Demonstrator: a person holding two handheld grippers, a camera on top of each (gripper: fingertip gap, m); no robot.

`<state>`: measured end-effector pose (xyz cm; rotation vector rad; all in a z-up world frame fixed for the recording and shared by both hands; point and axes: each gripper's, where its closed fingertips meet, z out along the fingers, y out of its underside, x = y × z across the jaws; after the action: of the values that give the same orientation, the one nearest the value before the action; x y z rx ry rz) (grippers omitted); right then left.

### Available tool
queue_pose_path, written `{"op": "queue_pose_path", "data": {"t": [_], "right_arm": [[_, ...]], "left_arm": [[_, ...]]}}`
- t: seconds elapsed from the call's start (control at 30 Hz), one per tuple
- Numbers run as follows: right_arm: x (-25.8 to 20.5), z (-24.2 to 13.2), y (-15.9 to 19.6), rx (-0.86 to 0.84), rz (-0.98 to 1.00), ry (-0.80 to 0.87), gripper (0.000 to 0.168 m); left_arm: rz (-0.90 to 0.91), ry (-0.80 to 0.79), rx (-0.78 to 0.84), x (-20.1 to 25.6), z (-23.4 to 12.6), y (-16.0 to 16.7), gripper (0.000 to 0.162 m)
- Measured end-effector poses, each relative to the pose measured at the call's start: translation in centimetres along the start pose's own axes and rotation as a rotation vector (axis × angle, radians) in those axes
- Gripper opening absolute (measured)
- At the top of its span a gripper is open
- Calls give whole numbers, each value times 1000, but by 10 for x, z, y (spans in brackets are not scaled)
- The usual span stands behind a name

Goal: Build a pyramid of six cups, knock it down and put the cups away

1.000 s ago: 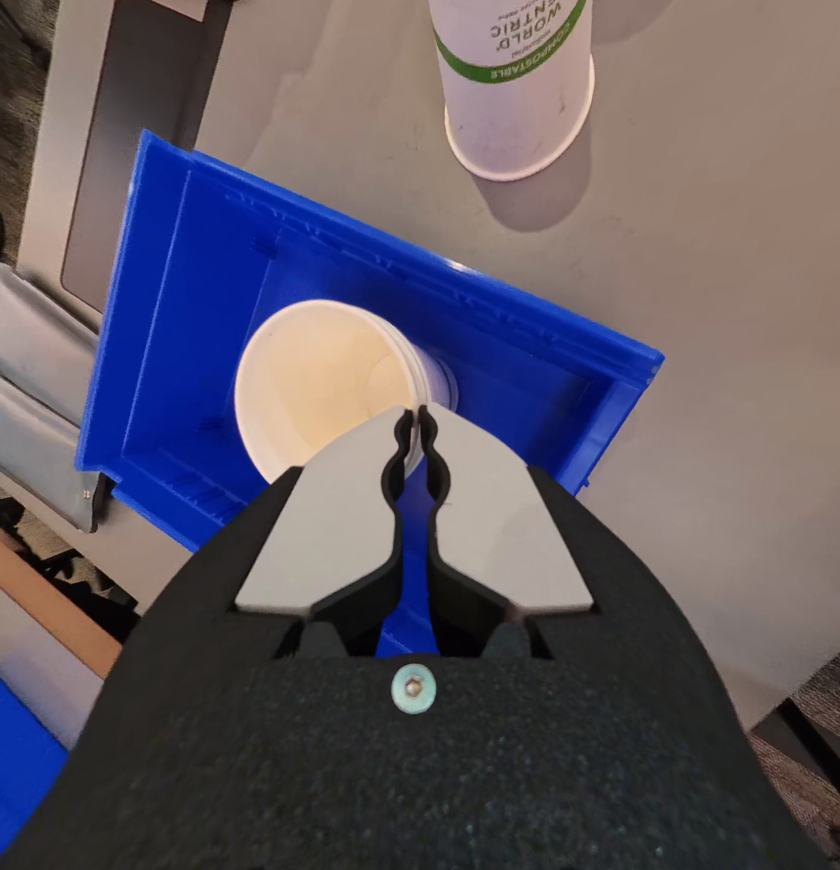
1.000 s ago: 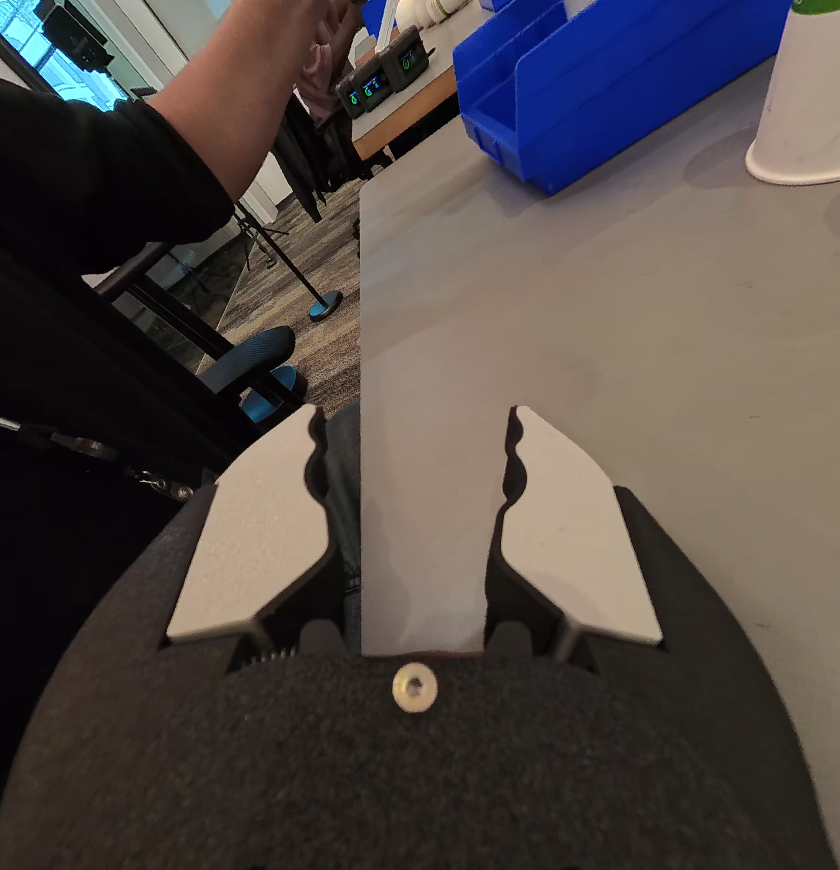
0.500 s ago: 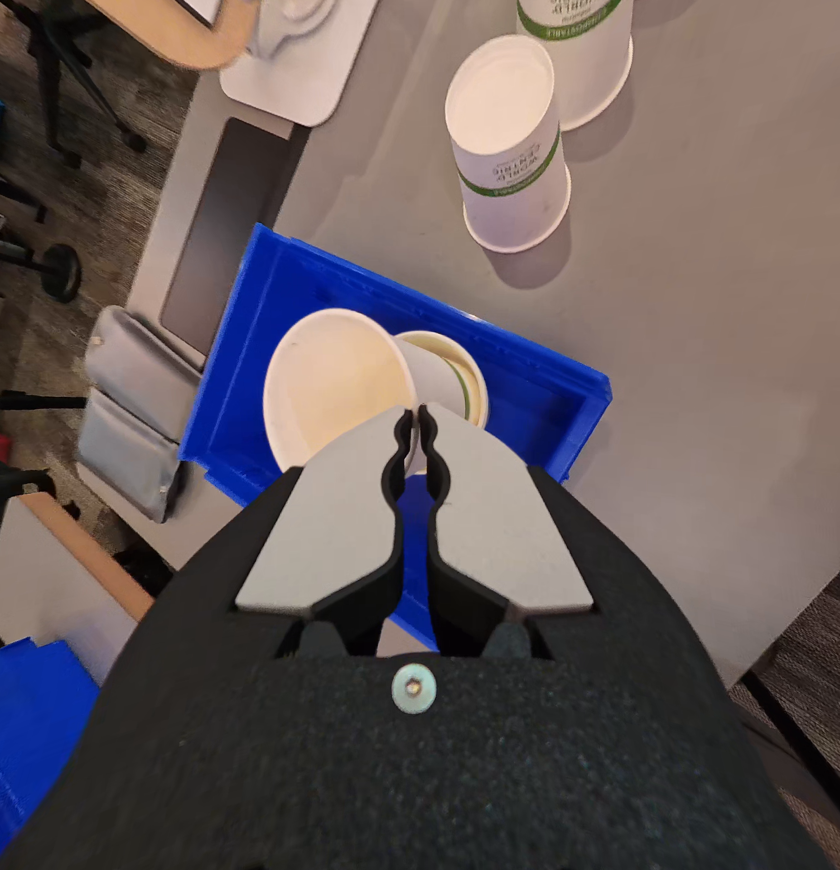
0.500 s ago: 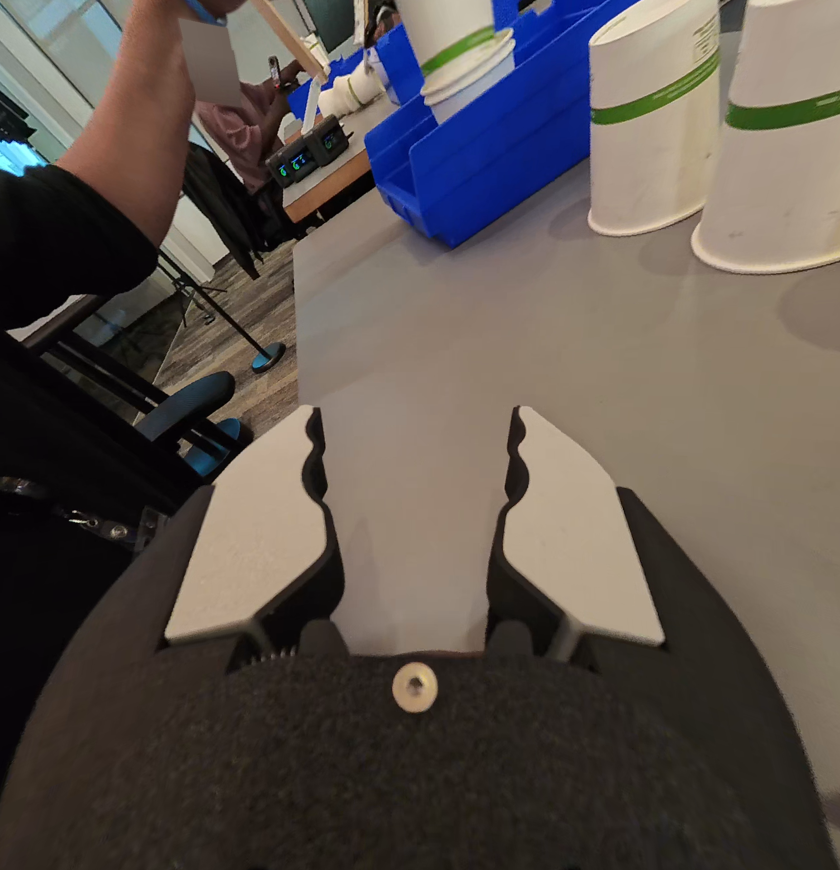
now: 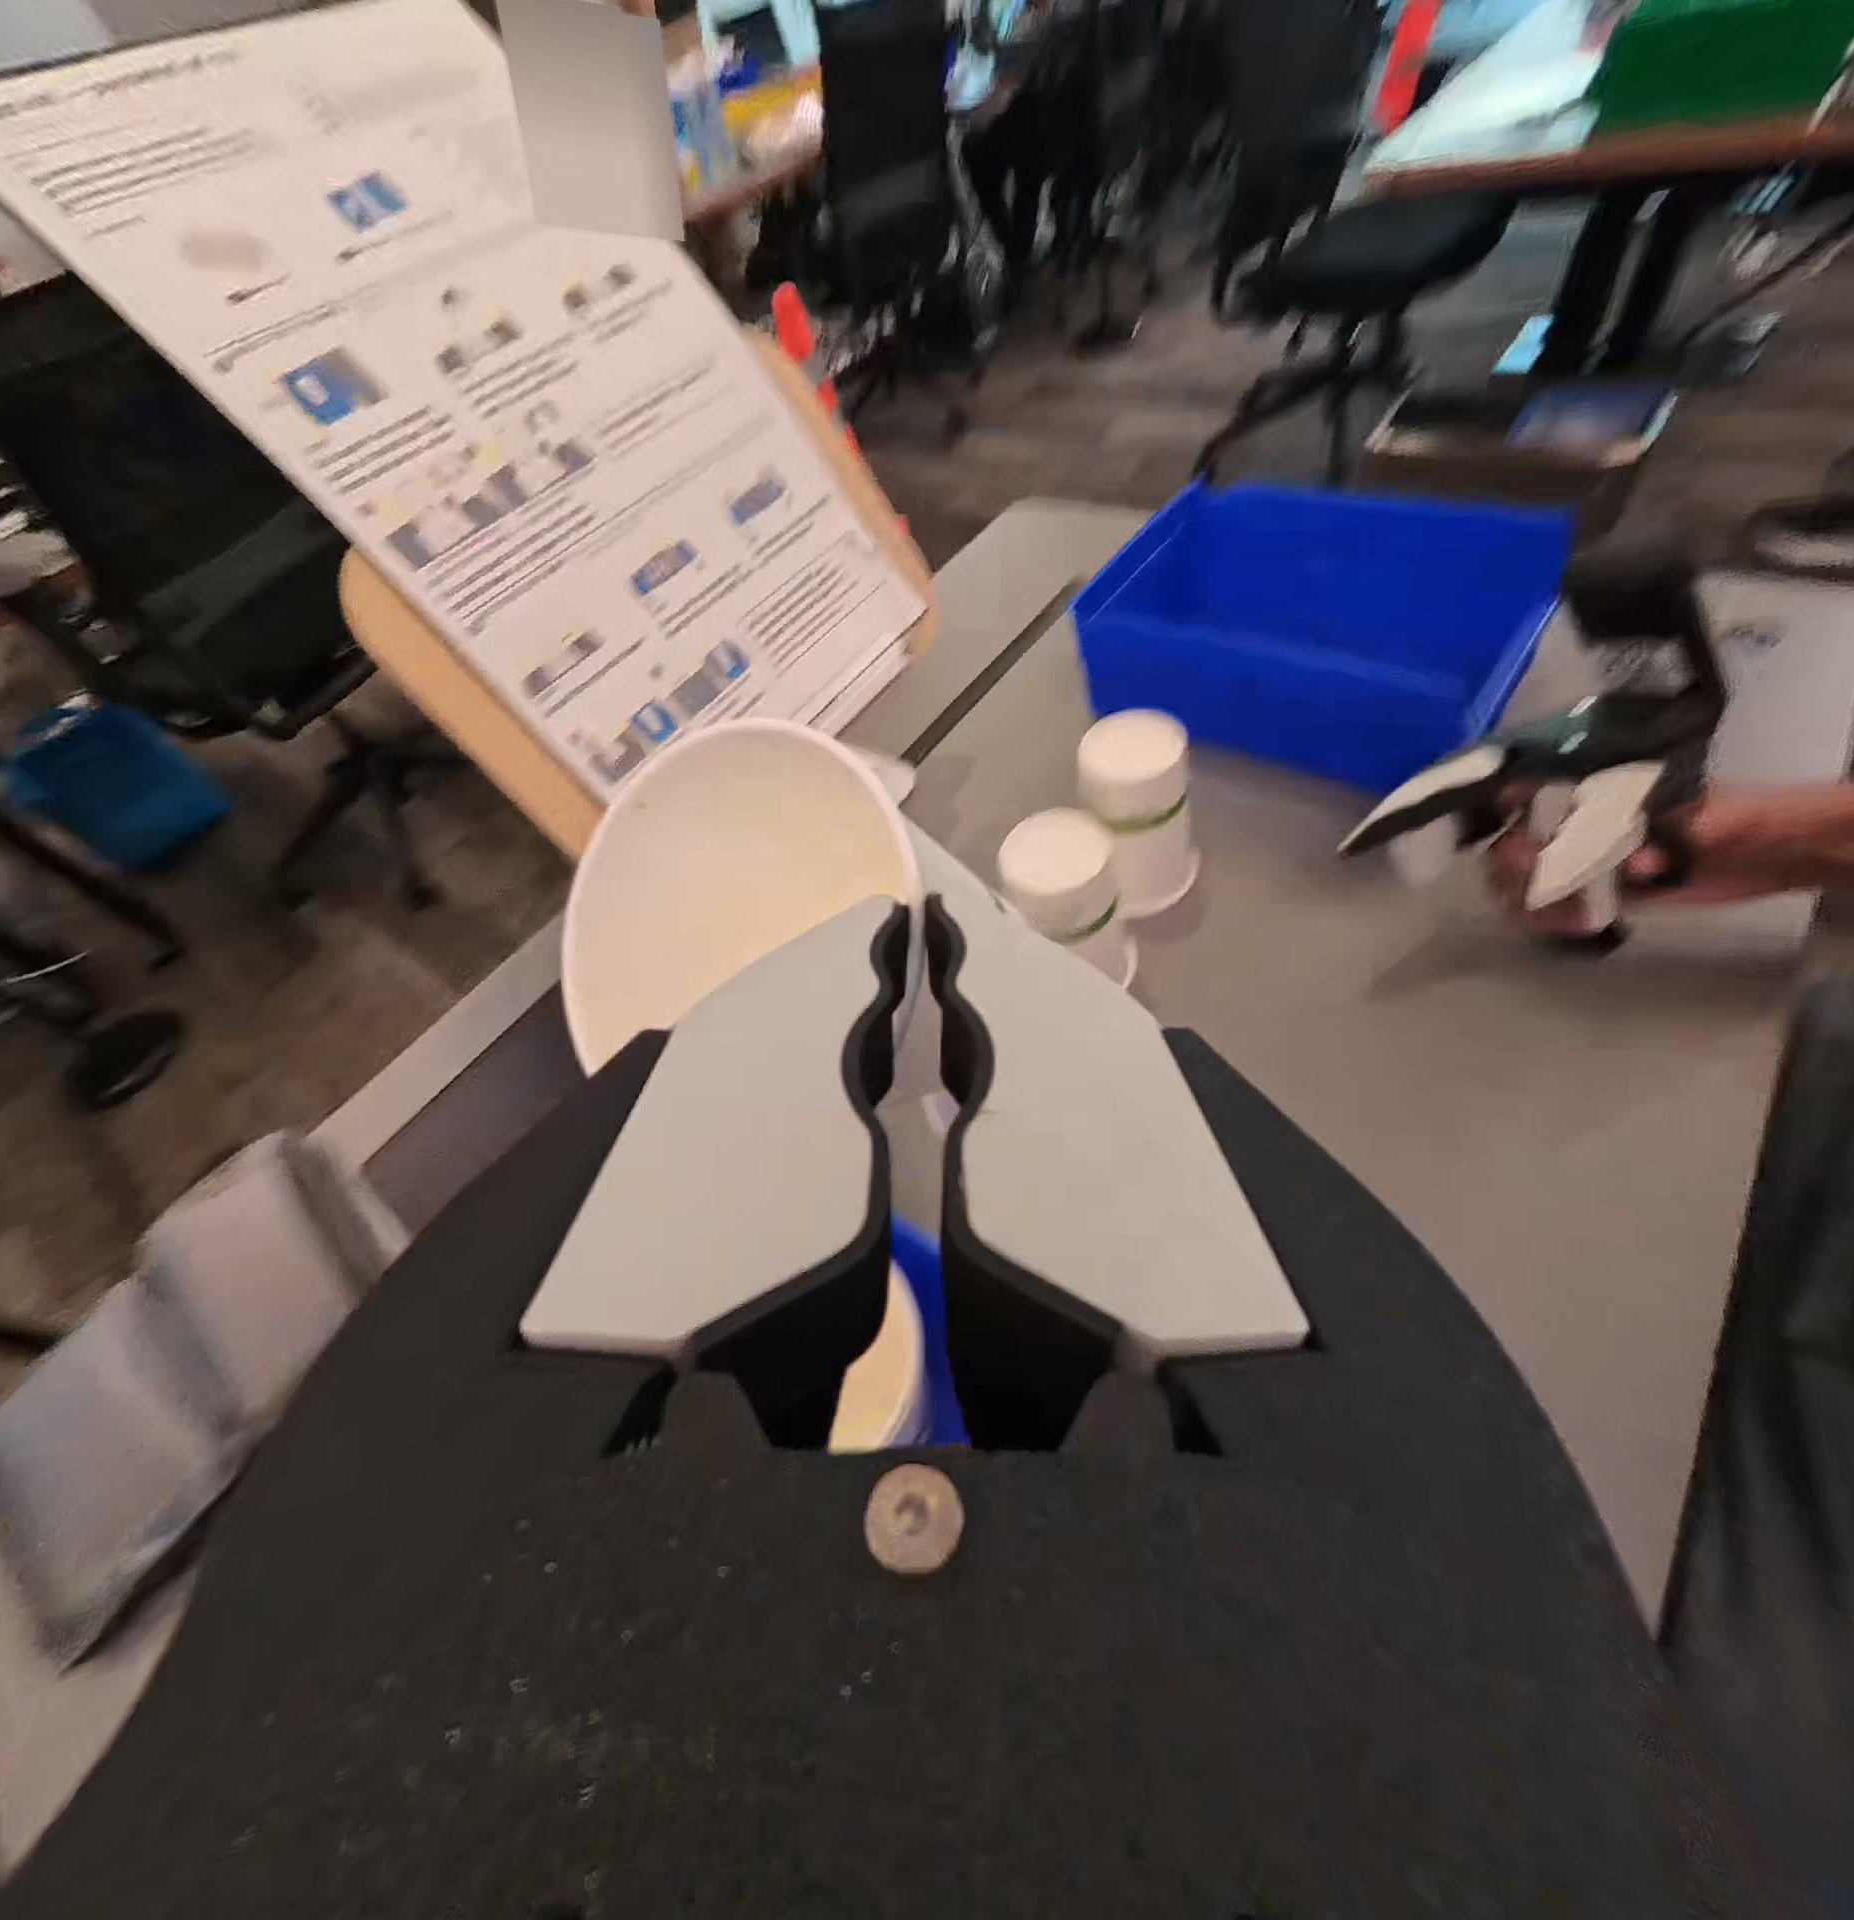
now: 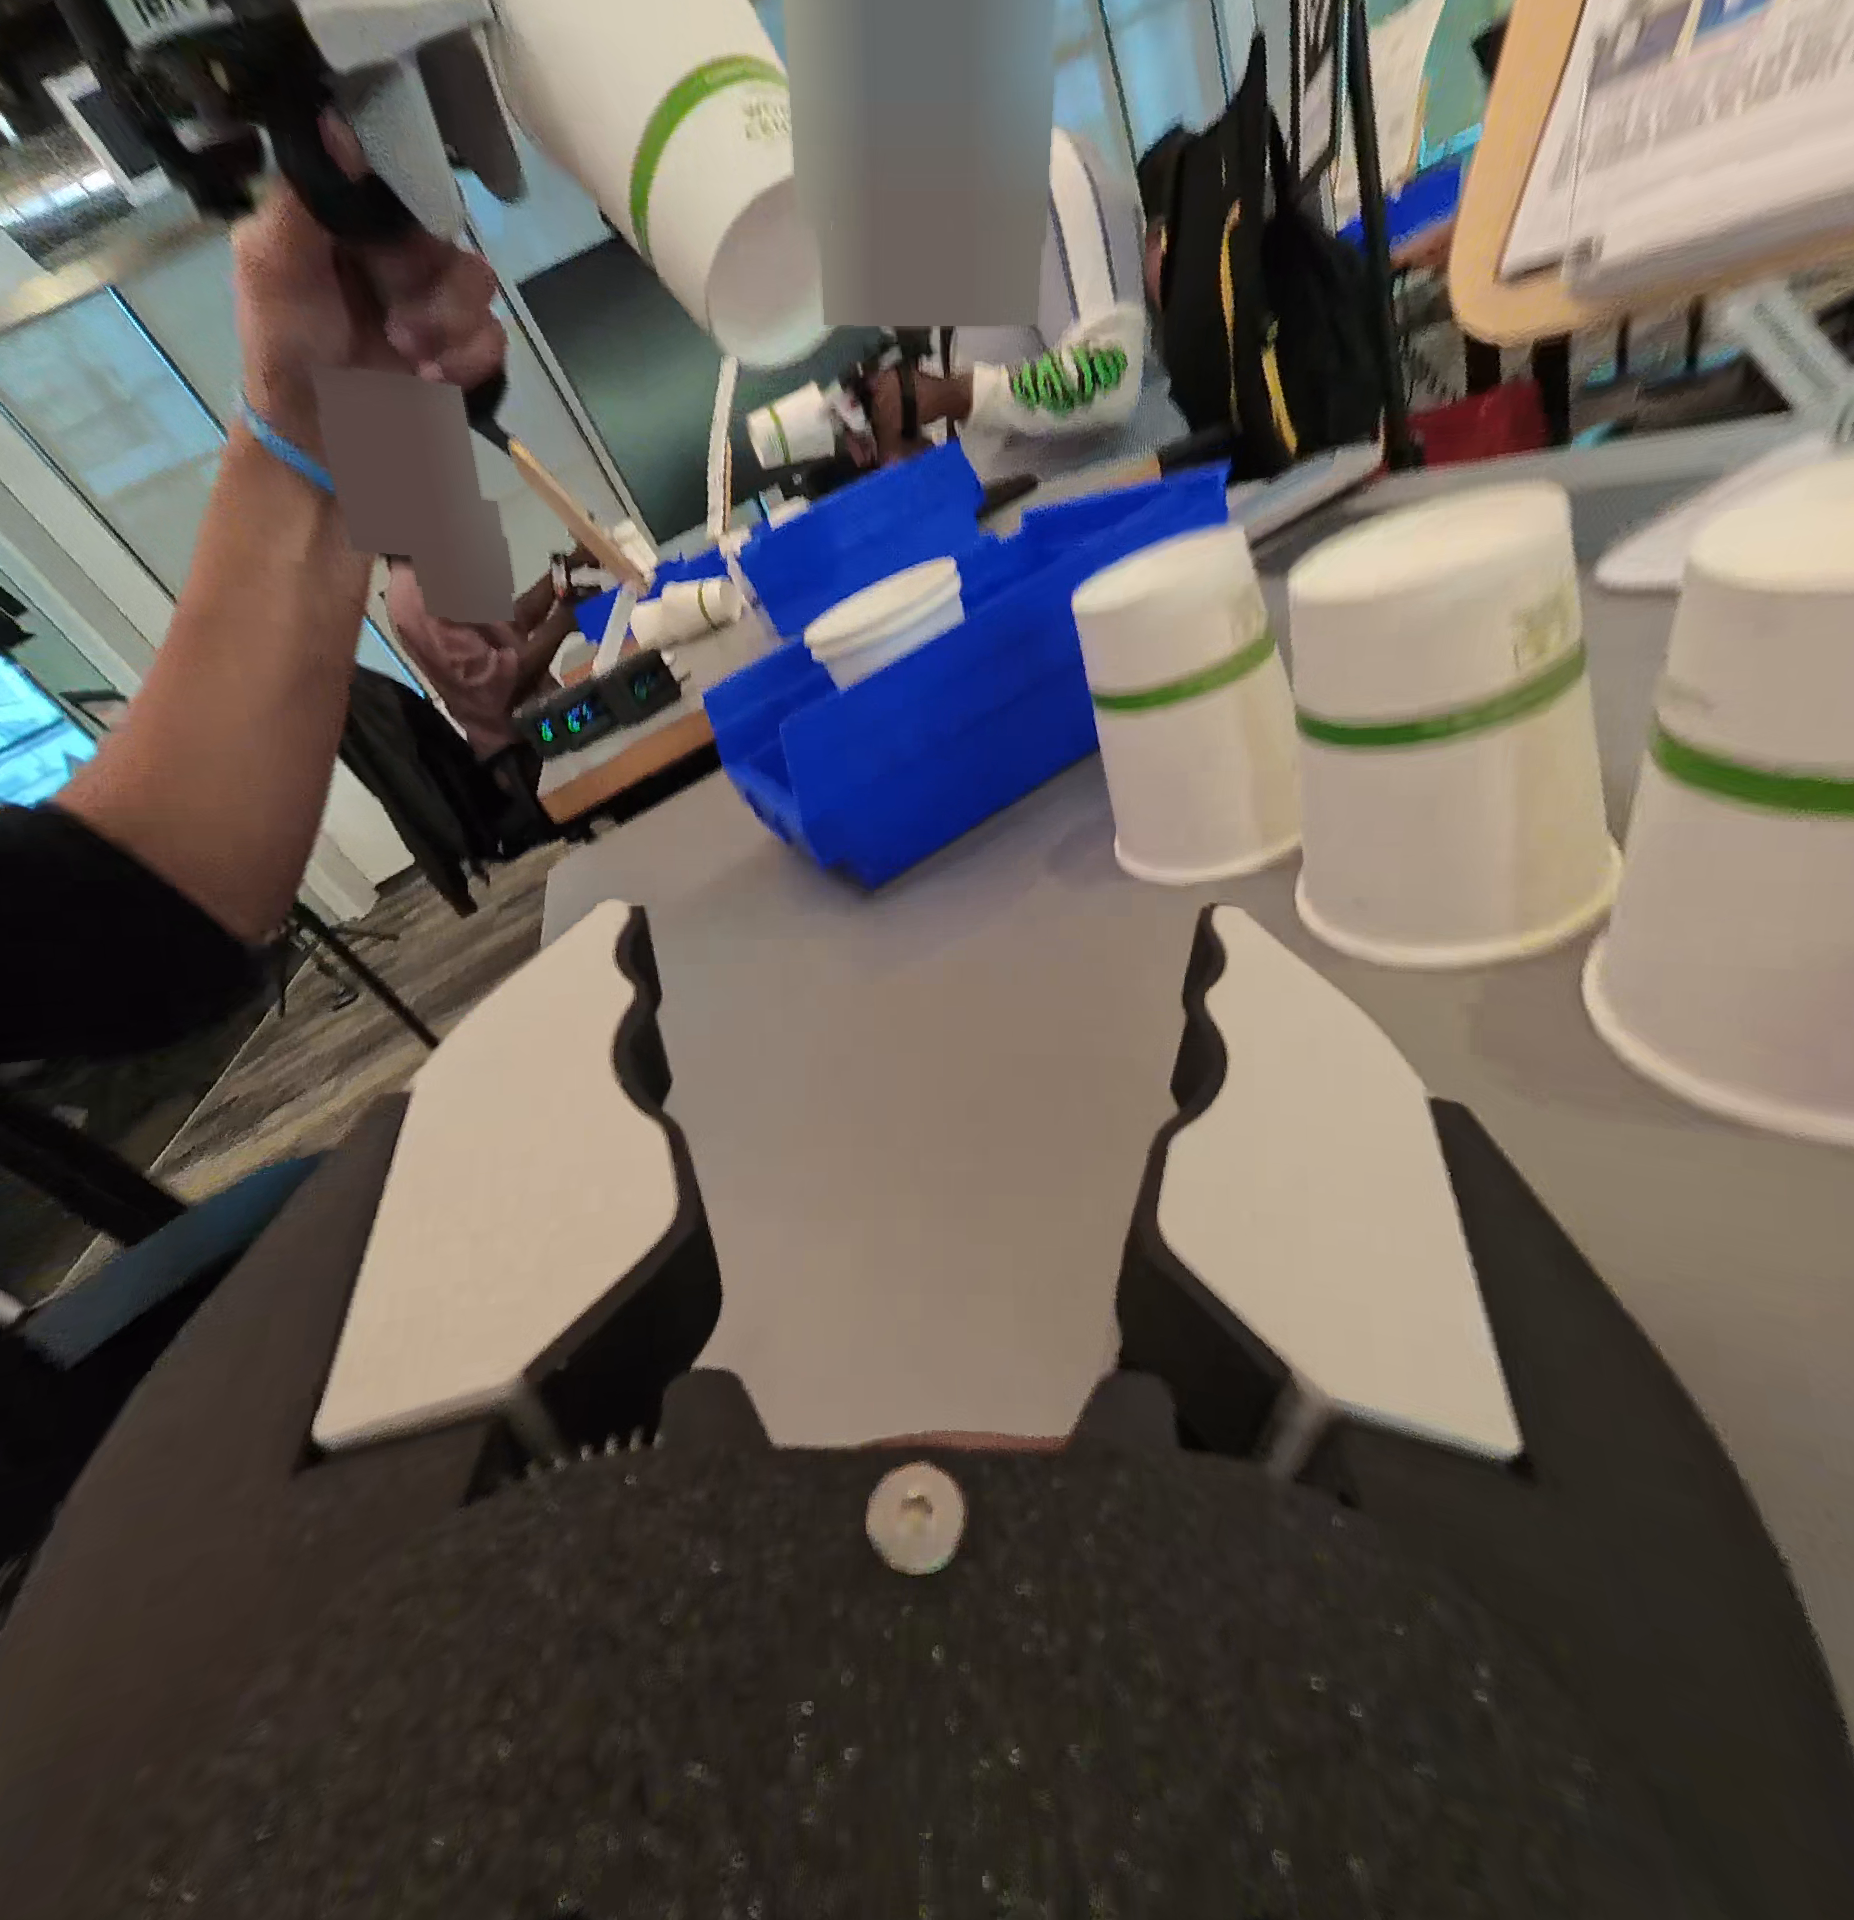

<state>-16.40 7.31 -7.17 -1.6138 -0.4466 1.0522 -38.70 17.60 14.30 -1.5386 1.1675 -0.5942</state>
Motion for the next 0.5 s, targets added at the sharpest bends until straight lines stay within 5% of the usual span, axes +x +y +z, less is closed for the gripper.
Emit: {"op": "queue_pose_path", "data": {"t": [0.23,0.4,0.5], "right_arm": [[-6,63,-53,199,5,-102,109],[7,54,-88,407,199,-147,108],[7,36,-97,497,266,-182,94]], "left_arm": [[-138,217,169,74,92,-20,2],[-177,357,185,126,141,-20,2],[-169,375,155,141,156,-11,2]]}}
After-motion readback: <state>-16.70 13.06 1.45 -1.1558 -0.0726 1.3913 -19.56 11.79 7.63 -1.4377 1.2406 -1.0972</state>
